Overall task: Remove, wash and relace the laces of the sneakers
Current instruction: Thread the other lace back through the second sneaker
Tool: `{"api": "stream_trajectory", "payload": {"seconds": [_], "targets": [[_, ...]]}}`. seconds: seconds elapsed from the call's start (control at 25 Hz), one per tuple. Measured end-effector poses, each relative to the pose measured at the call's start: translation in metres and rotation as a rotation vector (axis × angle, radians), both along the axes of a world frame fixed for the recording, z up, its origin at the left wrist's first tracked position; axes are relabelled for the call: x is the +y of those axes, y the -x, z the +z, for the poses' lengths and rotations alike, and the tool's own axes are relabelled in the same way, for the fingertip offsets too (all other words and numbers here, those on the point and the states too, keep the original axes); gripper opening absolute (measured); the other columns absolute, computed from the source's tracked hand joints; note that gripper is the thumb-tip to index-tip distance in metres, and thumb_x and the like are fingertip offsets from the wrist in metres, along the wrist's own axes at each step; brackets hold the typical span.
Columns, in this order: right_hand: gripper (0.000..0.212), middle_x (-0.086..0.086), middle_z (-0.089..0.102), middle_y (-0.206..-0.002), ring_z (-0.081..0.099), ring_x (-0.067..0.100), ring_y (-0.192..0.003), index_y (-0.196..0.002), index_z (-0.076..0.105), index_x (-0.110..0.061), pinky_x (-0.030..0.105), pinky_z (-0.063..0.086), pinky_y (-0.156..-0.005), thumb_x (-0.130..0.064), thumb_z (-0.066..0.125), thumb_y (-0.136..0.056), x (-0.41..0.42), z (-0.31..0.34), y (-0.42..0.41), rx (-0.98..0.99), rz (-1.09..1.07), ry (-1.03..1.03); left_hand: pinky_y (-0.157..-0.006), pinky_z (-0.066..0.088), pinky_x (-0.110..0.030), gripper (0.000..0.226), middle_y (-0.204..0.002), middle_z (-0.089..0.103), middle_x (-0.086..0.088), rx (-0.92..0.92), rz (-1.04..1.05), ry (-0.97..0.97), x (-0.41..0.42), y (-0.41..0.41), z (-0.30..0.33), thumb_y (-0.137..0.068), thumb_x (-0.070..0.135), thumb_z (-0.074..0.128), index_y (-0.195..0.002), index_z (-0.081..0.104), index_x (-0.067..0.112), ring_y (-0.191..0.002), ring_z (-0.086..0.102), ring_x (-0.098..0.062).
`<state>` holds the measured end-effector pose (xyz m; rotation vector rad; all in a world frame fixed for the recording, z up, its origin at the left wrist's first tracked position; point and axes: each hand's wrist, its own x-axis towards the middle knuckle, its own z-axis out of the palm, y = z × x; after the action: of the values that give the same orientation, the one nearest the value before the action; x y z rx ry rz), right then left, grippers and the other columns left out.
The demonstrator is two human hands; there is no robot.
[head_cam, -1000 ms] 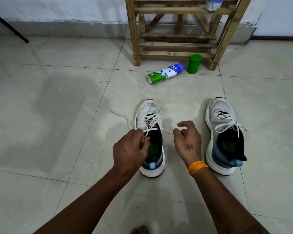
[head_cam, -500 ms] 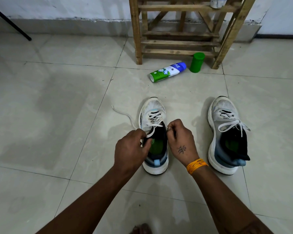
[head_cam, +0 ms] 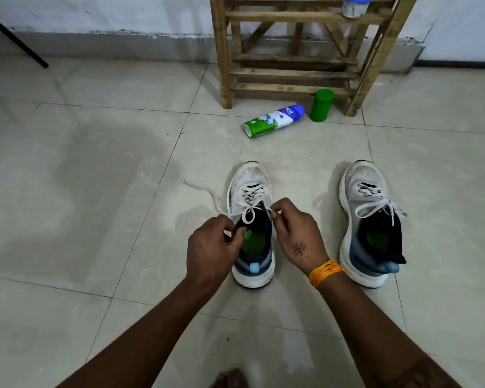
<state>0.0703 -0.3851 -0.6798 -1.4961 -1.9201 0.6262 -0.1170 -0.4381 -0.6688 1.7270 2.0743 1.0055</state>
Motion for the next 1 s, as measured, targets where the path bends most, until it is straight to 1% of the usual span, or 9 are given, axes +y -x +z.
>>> {"api": "stream_trajectory", "payload": {"seconds": [0.12,0.24,0.36,0.48,0.64,0.72,0.8,0.92,1.0], "targets": [[0.012,0.014,0.067,-0.079,0.063,0.042,-0.077,-0.097,0.056,-0.011,0.039,0.039,-0.060,-0.022,0.052,-0.098,0.006,-0.015,-0.019,-0.257,-0.247,0.092,-0.061,0.055,-0.036,0.020,-0.073,0.067,0.009,-0.034,0.019,-0.006,0.001,-0.001,0.001,-0.087,0.031,0.079,-0.079,0.065,0.019,-0.061,0.065,-0.008],[0.015,0.020,0.070,-0.092,0.066,0.044,-0.089,-0.100,0.059,-0.007,0.039,0.044,-0.066,-0.020,0.054,-0.093,0.001,-0.023,-0.033,-0.403,-0.253,0.232,-0.062,0.055,-0.037,0.020,-0.072,0.067,0.008,-0.062,0.034,0.002,0.004,0.000,0.003,-0.088,0.031,0.077,-0.078,0.064,0.020,-0.062,0.067,-0.010],[0.027,0.011,0.069,-0.080,0.064,0.039,-0.078,-0.123,0.057,-0.017,0.041,0.047,-0.062,-0.021,0.054,-0.097,0.000,-0.002,-0.011,-0.218,-0.113,0.057,-0.062,0.055,-0.037,0.020,-0.074,0.068,0.008,-0.068,0.023,-0.001,0.006,0.000,0.002,-0.089,0.031,0.077,-0.079,0.063,0.020,-0.062,0.067,-0.009],[0.011,0.007,0.066,-0.077,0.062,0.036,-0.073,-0.108,0.059,-0.019,0.038,0.041,-0.057,-0.024,0.052,-0.101,0.003,0.006,0.000,-0.142,-0.033,-0.075,-0.061,0.055,-0.038,0.020,-0.075,0.067,0.007,-0.080,0.014,-0.021,0.003,-0.001,0.000,-0.090,0.030,0.076,-0.080,0.062,0.019,-0.064,0.067,-0.011],[0.013,0.014,0.069,-0.082,0.065,0.043,-0.080,-0.095,0.063,-0.012,0.039,0.039,-0.060,-0.019,0.052,-0.098,0.007,-0.009,-0.018,-0.277,-0.289,0.036,-0.061,0.055,-0.042,0.022,-0.076,0.063,0.008,-0.108,0.037,-0.038,0.004,-0.001,-0.003,-0.091,0.029,0.073,-0.079,0.058,0.020,-0.064,0.065,-0.012],[0.015,0.013,0.071,-0.083,0.066,0.042,-0.083,-0.102,0.066,-0.014,0.039,0.044,-0.063,-0.020,0.053,-0.098,0.006,-0.004,-0.015,-0.277,-0.261,0.057,-0.061,0.054,-0.042,0.023,-0.076,0.062,0.008,-0.105,0.030,-0.034,0.005,-0.001,-0.003,-0.091,0.030,0.074,-0.079,0.057,0.020,-0.064,0.064,-0.011],[0.024,0.010,0.072,-0.081,0.066,0.038,-0.081,-0.119,0.064,-0.020,0.040,0.049,-0.065,-0.022,0.056,-0.097,0.006,0.009,-0.006,-0.195,-0.163,0.021,-0.060,0.054,-0.038,0.024,-0.077,0.062,0.008,-0.124,0.014,-0.039,0.004,-0.002,0.000,-0.092,0.033,0.074,-0.080,0.058,0.020,-0.064,0.064,-0.008],[0.027,0.004,0.072,-0.084,0.065,0.032,-0.080,-0.122,0.064,-0.025,0.037,0.048,-0.065,-0.022,0.058,-0.096,0.007,0.018,0.004,-0.085,-0.059,-0.026,-0.067,0.055,-0.032,0.008,-0.094,0.067,0.007,-0.142,-0.057,-0.094,0.012,0.004,0.005,-0.099,0.025,0.064,-0.098,0.068,0.019,-0.080,0.066,-0.007],[0.015,0.001,0.072,-0.085,0.065,0.029,-0.079,-0.109,0.067,-0.024,0.036,0.045,-0.062,-0.021,0.058,-0.097,0.008,0.015,0.005,-0.064,-0.074,-0.063,-0.080,0.054,-0.032,0.025,-0.110,0.069,0.002,-0.038,-0.146,-0.061,0.027,0.009,0.007,-0.094,0.008,0.059,-0.115,0.070,0.017,-0.098,0.065,-0.016]]}}
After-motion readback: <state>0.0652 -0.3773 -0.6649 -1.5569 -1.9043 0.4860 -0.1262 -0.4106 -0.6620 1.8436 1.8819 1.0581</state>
